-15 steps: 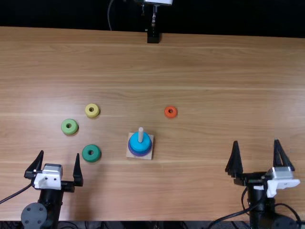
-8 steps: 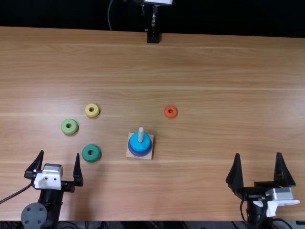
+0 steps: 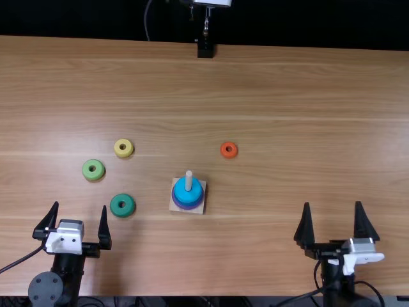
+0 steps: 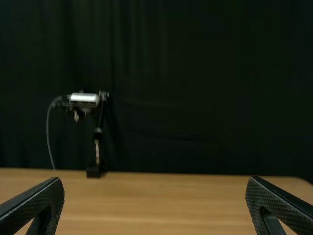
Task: Build the Hanoi tower: stack the rings onto the peg from bottom to top in this color order: purple, dark blue, light blue, dark green, light green, yellow, orange.
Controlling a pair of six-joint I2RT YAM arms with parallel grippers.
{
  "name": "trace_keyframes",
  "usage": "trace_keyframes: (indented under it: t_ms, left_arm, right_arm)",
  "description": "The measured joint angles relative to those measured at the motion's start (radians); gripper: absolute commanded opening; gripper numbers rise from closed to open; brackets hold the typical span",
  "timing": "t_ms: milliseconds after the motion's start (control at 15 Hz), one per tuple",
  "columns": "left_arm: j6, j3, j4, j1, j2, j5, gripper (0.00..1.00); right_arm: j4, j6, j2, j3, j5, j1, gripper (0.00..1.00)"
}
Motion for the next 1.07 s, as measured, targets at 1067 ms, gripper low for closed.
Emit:
trace_keyframes:
  t_ms: [1067]
  left_arm:
    - [0.0,0.0,0.0,0.0,0.0,-0.001,1.0]
  right_arm:
    - [-0.278,0.001,0.001,-0.055,-0.004,0.0,1.0]
